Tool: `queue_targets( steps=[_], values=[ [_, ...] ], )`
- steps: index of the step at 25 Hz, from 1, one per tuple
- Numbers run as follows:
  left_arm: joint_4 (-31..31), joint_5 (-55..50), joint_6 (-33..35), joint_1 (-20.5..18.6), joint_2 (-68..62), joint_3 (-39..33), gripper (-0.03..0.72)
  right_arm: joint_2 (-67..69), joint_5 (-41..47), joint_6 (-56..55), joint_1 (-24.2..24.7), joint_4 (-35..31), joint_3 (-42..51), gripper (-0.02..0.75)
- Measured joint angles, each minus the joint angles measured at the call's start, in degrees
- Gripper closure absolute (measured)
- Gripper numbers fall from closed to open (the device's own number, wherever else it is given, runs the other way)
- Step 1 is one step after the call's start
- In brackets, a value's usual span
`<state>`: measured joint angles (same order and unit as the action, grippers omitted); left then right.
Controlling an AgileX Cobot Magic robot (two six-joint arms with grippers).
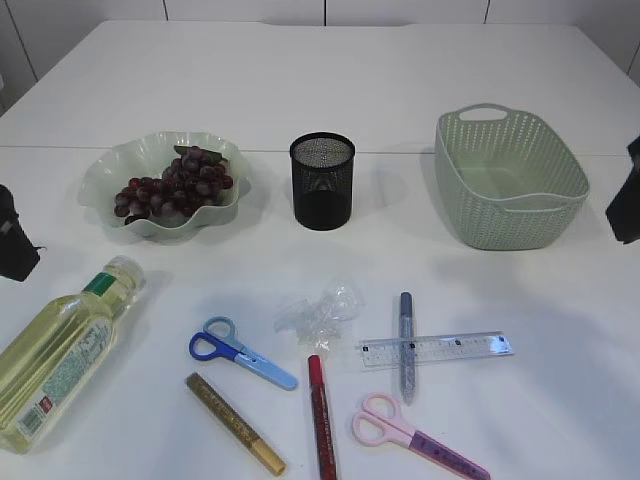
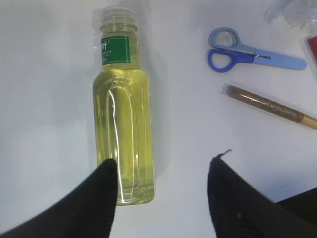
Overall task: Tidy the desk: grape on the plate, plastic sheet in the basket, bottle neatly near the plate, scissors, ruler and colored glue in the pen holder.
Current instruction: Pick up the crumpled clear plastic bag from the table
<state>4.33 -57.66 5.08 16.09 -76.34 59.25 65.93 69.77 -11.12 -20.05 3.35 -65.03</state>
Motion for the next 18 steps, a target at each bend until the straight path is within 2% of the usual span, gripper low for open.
queue_targets(
  steps=[4, 8, 14, 18],
  values=[
    [0.00, -0.14, 0.00, 0.00, 0.00, 0.00, 0.264, 0.30, -3.58, 0.00, -0.54, -3.35, -0.17, 0.225],
    [0.10, -0.50, 0.00, 0.00, 0.00, 0.00, 0.264, 5.07, -7.30, 0.00, -3.77, -6.01, -0.58, 0.225],
    [1.42, -1.54, 0.00, 0.00, 0.00, 0.00, 0.264, 20.52, -14.72, 0.00, -7.99, -6.75, -3.09, 0.225],
    [1.51, -2.07, 0.00, 0.00, 0.00, 0.00, 0.264, 27.63, -16.66, 0.69, -8.22, -6.79, -7.15, 0.225]
  ],
)
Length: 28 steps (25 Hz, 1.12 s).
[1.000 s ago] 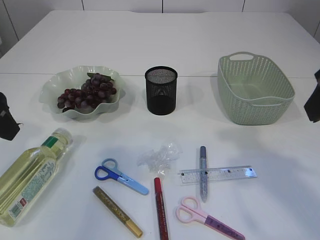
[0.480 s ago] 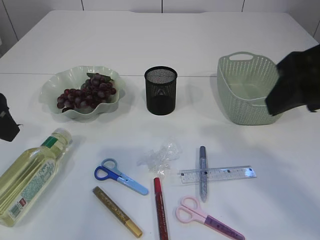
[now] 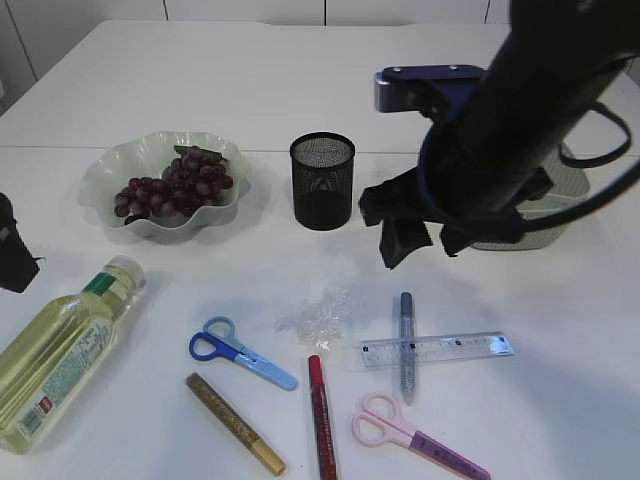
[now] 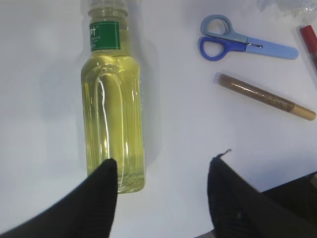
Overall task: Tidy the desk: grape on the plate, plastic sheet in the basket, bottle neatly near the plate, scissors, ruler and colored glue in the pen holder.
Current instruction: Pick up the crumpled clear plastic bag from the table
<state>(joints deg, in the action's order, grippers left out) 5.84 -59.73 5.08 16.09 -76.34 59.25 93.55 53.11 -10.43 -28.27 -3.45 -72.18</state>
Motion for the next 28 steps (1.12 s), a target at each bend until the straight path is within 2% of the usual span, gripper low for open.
queue_targets(
  steps=[3, 7, 12, 16, 28],
  values=[
    [0.00, -0.48, 0.00, 0.00, 0.00, 0.00, 0.264, 6.91, -0.63, 2.34, 0.00, 0.00, -5.01, 0.223],
    [0.00, -0.70, 0.00, 0.00, 0.00, 0.00, 0.264, 14.04, -0.83, 7.21, 0.00, -1.62, -11.78, 0.176],
    [0.00, -0.70, 0.00, 0.00, 0.00, 0.00, 0.264, 21.31, 2.10, 14.55, 0.00, -4.81, -18.33, 0.146],
    [0.00, -0.73, 0.00, 0.00, 0.00, 0.00, 0.264, 24.26, 3.64, 19.28, 0.00, -6.70, -19.69, 0.142],
    [0.00, -1.30, -0.03, 0.00, 0.00, 0.00, 0.264, 28.99, 1.69, 23.06, 0.00, -8.56, -20.11, 0.141]
  ],
)
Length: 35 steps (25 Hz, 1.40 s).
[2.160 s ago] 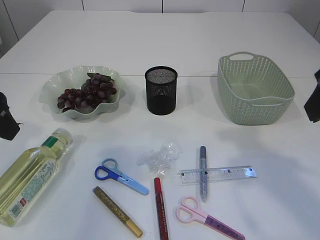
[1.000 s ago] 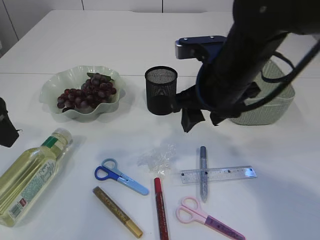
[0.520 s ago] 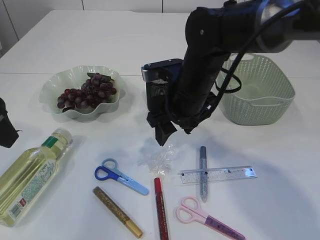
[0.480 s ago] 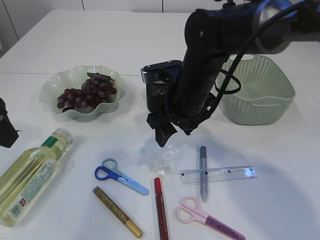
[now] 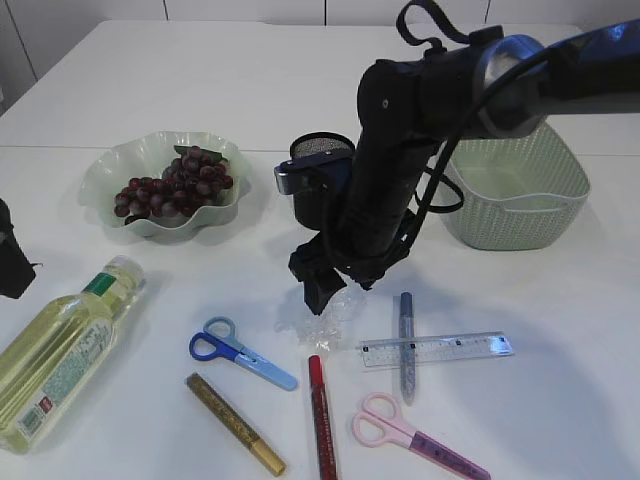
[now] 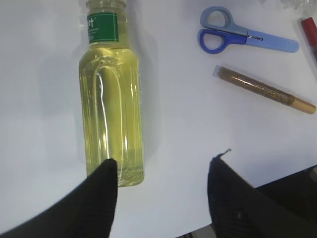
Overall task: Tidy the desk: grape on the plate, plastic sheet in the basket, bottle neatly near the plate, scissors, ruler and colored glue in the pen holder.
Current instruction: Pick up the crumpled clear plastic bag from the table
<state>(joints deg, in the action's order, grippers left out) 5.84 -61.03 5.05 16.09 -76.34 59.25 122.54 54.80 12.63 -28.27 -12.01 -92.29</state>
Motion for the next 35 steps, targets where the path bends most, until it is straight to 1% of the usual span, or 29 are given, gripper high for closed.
queue_targets(
  steps=[9, 12, 14, 16, 21, 24, 28, 35],
  values=[
    [0.00, -0.26, 0.00, 0.00, 0.00, 0.00, 0.264, 3.71, -0.09, 1.35, 0.00, -2.83, -0.13, 0.144],
    [0.03, -0.39, 0.00, 0.00, 0.00, 0.00, 0.264, 3.93, -0.13, 1.43, 0.00, -3.13, -0.13, 0.172],
    [0.03, -0.51, 0.00, 0.00, 0.00, 0.00, 0.264, 3.93, -0.13, 1.43, 0.00, -3.12, -0.13, 0.217],
    [0.03, -0.60, 0.00, 0.00, 0.00, 0.00, 0.264, 3.93, -0.13, 1.43, 0.00, -3.23, -0.13, 0.283],
    [0.03, -0.72, 0.00, 0.00, 0.00, 0.00, 0.264, 3.93, 0.11, 1.43, 0.00, -3.34, -0.13, 0.498],
    [0.14, -0.72, 0.00, 0.00, 0.00, 0.00, 0.264, 4.06, 0.89, 1.43, 0.00, -3.34, -0.50, 0.578],
    [0.14, -0.72, 0.00, 0.00, 0.00, 0.00, 0.264, 3.93, 1.61, 1.43, 0.00, -3.34, -0.78, 0.619],
    [0.14, -0.72, 0.00, 0.00, 0.00, 0.00, 0.265, 0.22, 2.23, 1.43, 0.00, -2.89, -0.78, 0.627]
  ],
)
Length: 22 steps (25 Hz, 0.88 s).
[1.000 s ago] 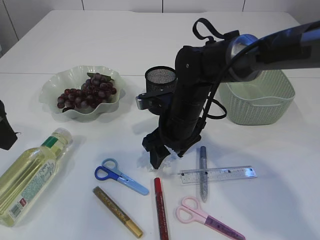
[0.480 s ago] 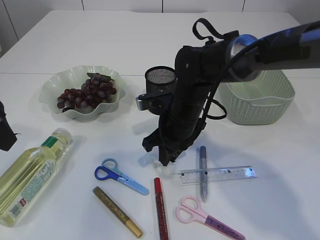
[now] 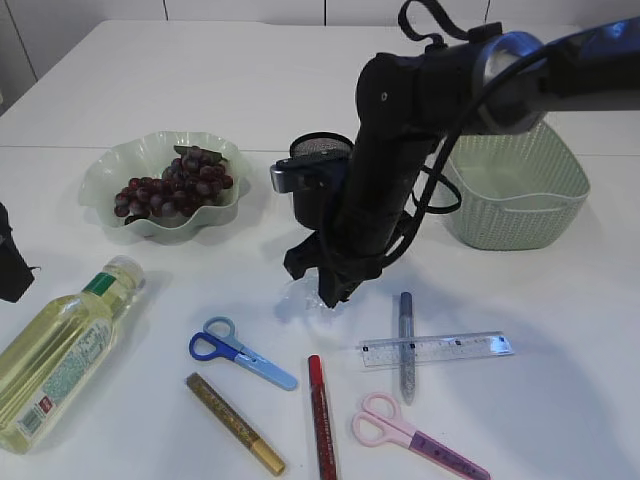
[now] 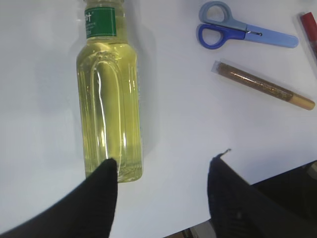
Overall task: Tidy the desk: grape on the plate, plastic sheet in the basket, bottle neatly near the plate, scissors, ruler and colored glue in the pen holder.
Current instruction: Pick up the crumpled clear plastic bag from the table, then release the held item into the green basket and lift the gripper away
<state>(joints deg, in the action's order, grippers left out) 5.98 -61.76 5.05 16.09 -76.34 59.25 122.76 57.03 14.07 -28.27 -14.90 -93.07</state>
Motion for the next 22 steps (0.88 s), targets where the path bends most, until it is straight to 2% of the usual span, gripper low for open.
queue_targets(
  steps=[4, 9, 12, 22],
  values=[
    [0.00, -0.11, 0.00, 0.00, 0.00, 0.00, 0.265, -2.07, 0.68, -0.24, 0.00, 1.31, 0.00, 0.627],
    [0.12, -0.31, 0.00, 0.00, 0.00, 0.00, 0.265, -4.84, 1.36, -3.06, 1.77, 6.38, -2.32, 0.627],
    [0.12, -0.31, 0.00, 0.00, 0.00, 0.00, 0.265, -6.18, 1.99, -4.62, 5.59, 8.78, -4.69, 0.628],
    [0.24, -0.34, -0.09, 0.00, 0.00, 0.00, 0.265, -6.60, 1.57, -7.64, 23.17, 9.77, -8.82, 0.628]
  ],
)
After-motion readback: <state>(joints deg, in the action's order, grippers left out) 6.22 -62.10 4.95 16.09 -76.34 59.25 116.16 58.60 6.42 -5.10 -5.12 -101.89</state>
